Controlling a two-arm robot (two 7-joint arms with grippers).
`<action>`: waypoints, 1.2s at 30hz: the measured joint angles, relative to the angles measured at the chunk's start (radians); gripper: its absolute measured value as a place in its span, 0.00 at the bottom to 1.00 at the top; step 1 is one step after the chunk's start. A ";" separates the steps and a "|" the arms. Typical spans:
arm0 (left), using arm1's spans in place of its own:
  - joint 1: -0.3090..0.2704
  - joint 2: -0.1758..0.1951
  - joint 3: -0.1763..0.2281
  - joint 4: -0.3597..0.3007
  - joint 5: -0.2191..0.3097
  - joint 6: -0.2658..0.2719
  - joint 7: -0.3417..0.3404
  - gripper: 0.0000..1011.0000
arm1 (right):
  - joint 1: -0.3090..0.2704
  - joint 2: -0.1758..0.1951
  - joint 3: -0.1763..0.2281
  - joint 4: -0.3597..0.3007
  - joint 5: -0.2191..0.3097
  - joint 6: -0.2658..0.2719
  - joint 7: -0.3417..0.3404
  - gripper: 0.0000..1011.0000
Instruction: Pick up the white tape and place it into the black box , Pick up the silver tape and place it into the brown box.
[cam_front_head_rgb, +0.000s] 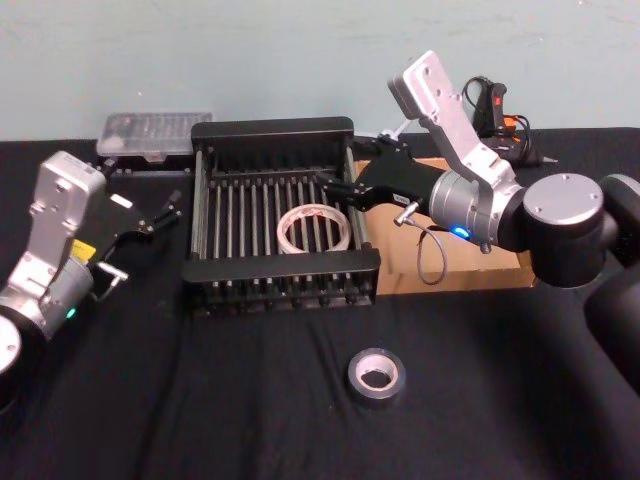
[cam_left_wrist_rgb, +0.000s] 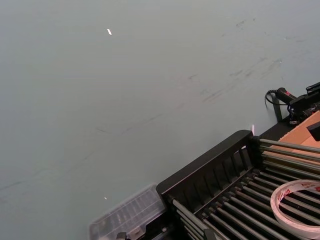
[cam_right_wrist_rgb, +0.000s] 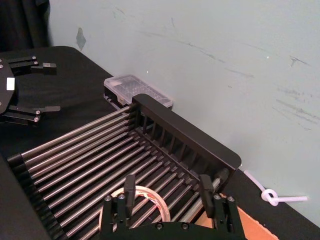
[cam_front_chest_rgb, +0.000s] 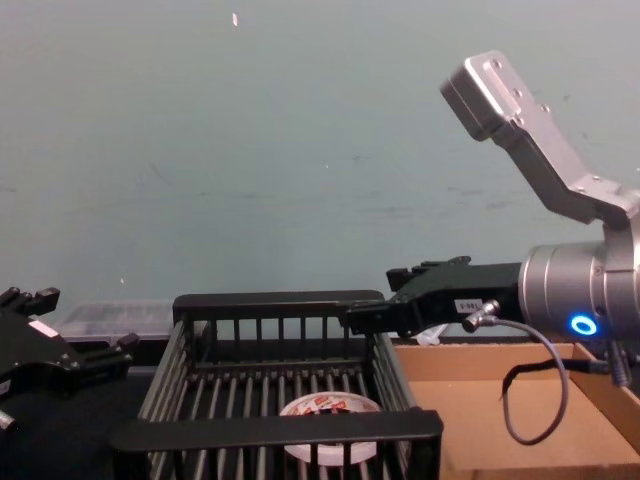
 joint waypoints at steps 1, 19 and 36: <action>0.000 0.000 0.000 0.000 0.000 0.000 0.000 0.99 | 0.000 0.000 0.000 0.000 0.000 0.000 0.000 0.81; 0.000 0.000 0.000 0.000 0.000 0.000 0.000 0.99 | -0.031 0.014 0.024 -0.055 0.002 0.007 -0.009 0.99; 0.000 0.000 0.000 0.000 0.000 0.000 0.000 0.99 | -0.193 0.209 0.106 -0.352 0.088 0.162 0.045 0.99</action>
